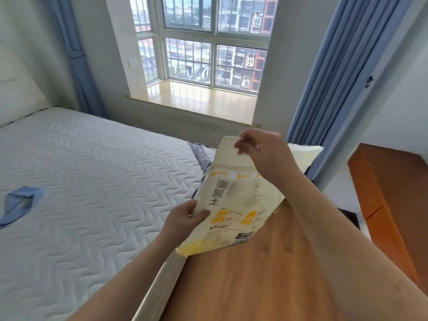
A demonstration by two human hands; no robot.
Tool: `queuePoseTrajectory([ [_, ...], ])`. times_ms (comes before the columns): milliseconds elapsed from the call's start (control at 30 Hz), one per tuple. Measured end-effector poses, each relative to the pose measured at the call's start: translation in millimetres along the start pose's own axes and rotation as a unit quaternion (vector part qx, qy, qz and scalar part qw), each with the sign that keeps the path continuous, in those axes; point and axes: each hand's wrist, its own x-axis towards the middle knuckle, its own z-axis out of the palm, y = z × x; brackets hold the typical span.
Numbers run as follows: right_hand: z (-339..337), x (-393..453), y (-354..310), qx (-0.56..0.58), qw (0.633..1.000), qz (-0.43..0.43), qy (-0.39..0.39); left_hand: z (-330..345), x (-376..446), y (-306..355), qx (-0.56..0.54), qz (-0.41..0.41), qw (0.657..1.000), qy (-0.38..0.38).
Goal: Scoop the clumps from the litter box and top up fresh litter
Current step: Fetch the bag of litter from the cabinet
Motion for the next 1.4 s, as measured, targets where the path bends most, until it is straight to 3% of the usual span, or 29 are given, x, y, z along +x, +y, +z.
queuePoseTrajectory([
  [133,-19.2,24.4,34.8,0.010,0.998,0.019,0.060,22.1,52.8,11.6,0.010,0.016,1.000,-0.016],
  [333,-45.7,69.4,104.6,0.030,0.992,0.044,0.112,66.0,126.2,35.0,0.005,0.009,0.999,0.032],
  [500,-69.2,113.2,181.6,0.033,0.991,0.054,0.122,105.8,185.9,57.4,0.004,0.009,0.999,0.047],
  [667,-94.0,142.3,260.3,-0.036,0.993,0.047,0.107,150.9,235.8,77.4,0.021,0.014,0.998,0.050],
  [733,-98.8,148.2,281.0,-0.058,0.992,0.012,0.115,168.8,251.8,85.4,0.031,0.017,0.998,0.055],
  [833,-100.3,154.4,298.7,-0.115,0.978,-0.111,0.131,191.5,275.1,95.5,0.040,0.011,0.997,0.071],
  [967,-90.2,162.2,319.4,-0.218,0.947,-0.208,0.108,212.9,304.1,109.4,0.053,0.005,0.995,0.079],
  [1100,-70.2,175.9,353.0,-0.173,0.946,-0.272,0.018,228.3,337.5,123.0,0.052,0.007,0.995,0.082],
  [1233,-58.5,195.5,384.5,-0.213,0.931,-0.281,-0.092,240.3,376.0,131.8,0.059,0.014,0.995,0.075],
  [1400,-49.8,241.1,425.8,-0.344,0.892,-0.265,-0.130,256.5,435.6,129.3,0.049,0.001,0.997,0.061],
])
